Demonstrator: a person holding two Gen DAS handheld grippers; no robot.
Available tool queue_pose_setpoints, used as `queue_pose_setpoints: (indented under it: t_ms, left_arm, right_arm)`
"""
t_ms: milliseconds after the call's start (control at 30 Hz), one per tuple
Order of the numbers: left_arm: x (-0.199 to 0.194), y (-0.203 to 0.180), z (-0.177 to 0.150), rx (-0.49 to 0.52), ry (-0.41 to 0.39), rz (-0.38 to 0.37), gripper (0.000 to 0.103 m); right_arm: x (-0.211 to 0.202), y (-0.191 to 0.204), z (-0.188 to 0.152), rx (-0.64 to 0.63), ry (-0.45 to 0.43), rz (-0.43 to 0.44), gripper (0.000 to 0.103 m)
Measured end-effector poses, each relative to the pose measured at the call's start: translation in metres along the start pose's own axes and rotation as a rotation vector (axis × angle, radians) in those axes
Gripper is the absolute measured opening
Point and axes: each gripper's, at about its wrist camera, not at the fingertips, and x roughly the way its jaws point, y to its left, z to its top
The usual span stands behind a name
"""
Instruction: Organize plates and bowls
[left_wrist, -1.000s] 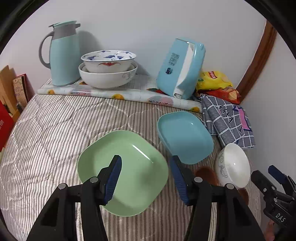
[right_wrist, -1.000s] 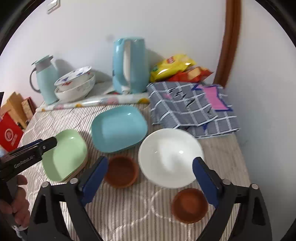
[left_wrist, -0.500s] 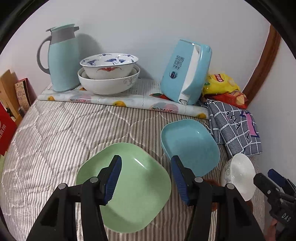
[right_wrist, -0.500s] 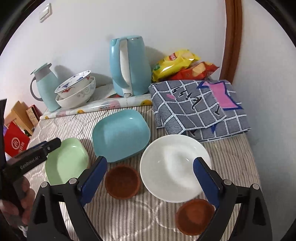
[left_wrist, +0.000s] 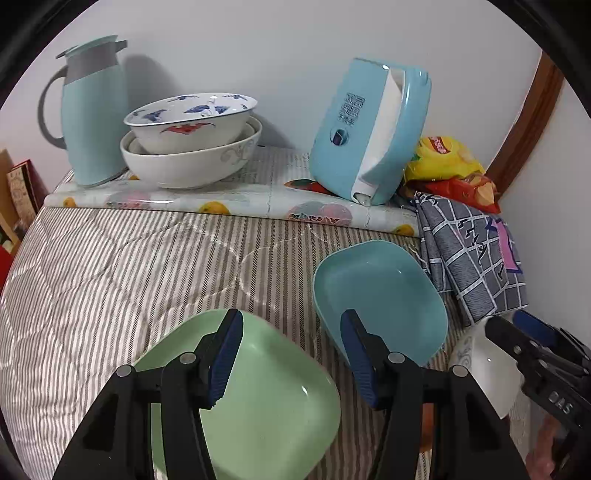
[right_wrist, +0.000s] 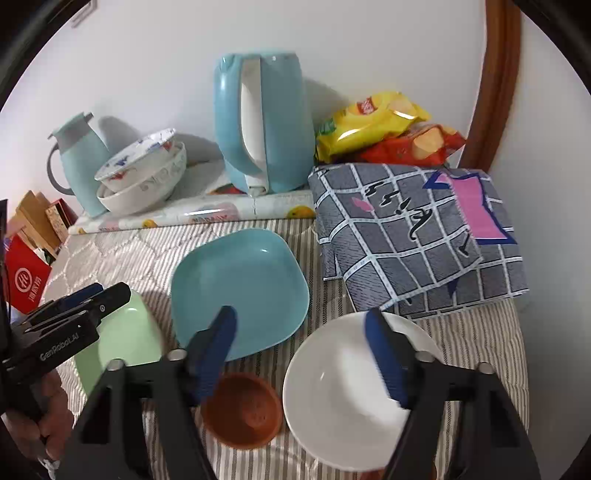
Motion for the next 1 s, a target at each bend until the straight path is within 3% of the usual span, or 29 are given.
queue_pose_setpoints:
  t_ms: [67,367,600,767,1000]
  left_arm:
    - [0.007,-0.002,0.003,0.008,0.007,0.002,0.052]
    - [0.043,-0.011,0.014,0.011,0.056,-0.011,0.041]
    - [0.071,-0.021,0.021,0.008,0.106,-0.007,0.031]
    - [0.088,-0.025,0.020,0.013,0.136,0.001,0.010]
    - [0.087,-0.005,0.023,-0.039,0.118,0.015,0.008]
  right_arm:
    - [0.011,-0.001,0.003,0.005,0.022,0.006,0.052]
    - [0.043,0.000,0.013,-0.025,0.069,-0.009,0.037]
    - [0.062,-0.004,0.018,-0.036,0.098,-0.024,0.034]
    - [0.068,-0.011,0.018,-0.017,0.107,-0.013,0.034]
    - [0.079,-0.004,0.020,-0.032,0.127,0.009,0.034]
